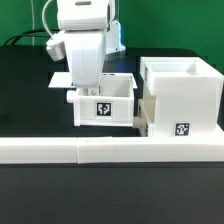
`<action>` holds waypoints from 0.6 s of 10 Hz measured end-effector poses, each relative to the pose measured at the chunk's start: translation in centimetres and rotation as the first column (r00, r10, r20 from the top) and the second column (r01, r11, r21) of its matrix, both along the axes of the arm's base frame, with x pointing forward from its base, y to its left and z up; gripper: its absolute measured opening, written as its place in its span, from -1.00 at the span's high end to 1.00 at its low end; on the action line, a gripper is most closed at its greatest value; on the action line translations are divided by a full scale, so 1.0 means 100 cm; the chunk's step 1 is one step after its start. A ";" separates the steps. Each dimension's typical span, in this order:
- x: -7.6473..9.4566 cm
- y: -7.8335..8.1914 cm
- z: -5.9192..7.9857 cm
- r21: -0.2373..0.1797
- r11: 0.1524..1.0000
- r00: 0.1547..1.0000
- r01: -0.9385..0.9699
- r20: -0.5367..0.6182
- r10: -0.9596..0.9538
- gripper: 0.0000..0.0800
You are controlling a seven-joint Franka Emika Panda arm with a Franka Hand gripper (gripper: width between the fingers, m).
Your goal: Assemble drawer
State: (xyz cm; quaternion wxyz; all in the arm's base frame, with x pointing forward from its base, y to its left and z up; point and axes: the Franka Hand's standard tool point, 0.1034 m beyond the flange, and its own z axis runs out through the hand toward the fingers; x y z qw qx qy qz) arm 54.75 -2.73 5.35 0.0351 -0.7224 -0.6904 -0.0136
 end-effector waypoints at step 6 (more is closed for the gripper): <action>0.001 0.005 0.001 0.003 1.000 1.000 -0.021 0.000 0.021 0.89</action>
Offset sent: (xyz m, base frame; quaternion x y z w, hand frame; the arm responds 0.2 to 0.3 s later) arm 0.0000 0.0000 0.0000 0.0000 0.0000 0.0000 1.0000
